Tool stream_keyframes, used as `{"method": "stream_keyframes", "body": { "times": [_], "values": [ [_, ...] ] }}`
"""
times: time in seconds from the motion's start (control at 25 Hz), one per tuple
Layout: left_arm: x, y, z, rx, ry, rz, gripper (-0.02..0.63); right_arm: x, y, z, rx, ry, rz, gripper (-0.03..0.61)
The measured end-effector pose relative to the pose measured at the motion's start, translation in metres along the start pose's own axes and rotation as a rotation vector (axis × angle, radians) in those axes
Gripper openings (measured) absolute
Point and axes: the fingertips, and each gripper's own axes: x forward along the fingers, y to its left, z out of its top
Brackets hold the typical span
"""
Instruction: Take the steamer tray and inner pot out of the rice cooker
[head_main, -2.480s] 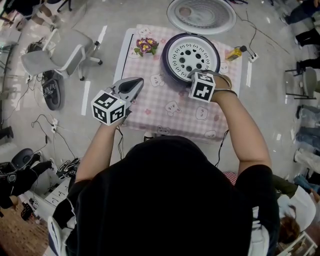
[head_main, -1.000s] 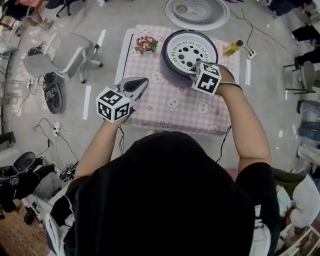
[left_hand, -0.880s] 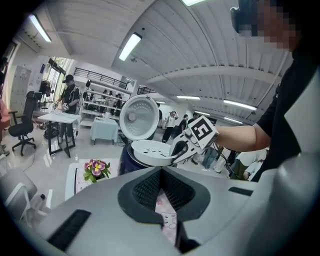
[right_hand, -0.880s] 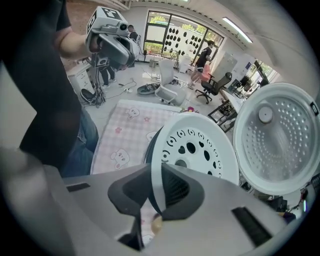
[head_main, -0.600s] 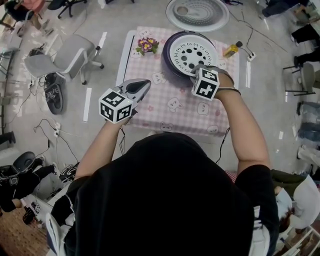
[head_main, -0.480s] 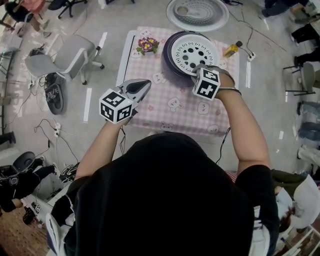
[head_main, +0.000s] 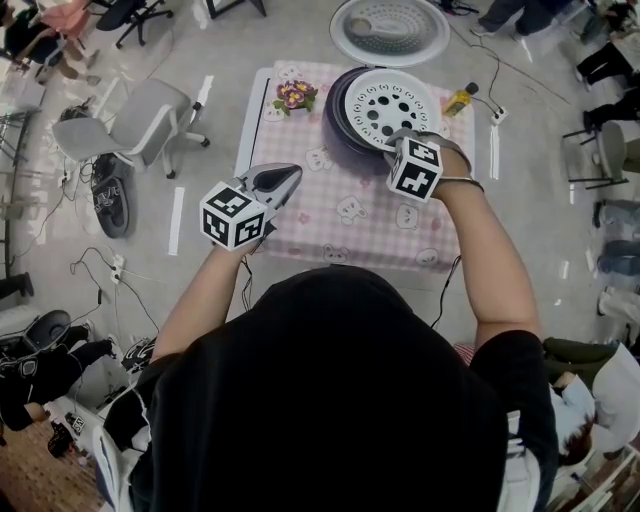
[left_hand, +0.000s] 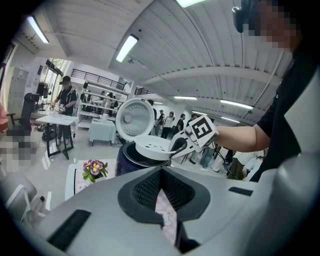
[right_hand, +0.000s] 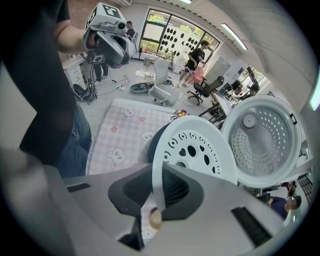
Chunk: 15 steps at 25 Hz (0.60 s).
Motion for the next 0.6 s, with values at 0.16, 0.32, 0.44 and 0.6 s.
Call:
{"method": "stream_keyframes", "body": {
  "times": [0.16,0.32,0.44,0.6],
  "values": [
    [-0.010,-0.005,0.003,0.012,-0.006,-0.006,0.021,-0.010,0.004,0.004,0.011,-0.002,-0.019,0.038],
    [-0.020,-0.011,0.002,0.021,-0.010,-0.012,0.021,-0.025,0.010,0.007,0.033,-0.007,-0.038,0.039],
    [-0.026,-0.016,0.000,0.024,-0.006,-0.024,0.021,-0.036,0.012,0.008,0.067,-0.018,-0.055,0.037],
    [-0.032,-0.025,-0.003,0.035,0.001,-0.047,0.021,-0.050,0.018,0.008,0.090,-0.020,-0.081,0.037]
  ]
}}
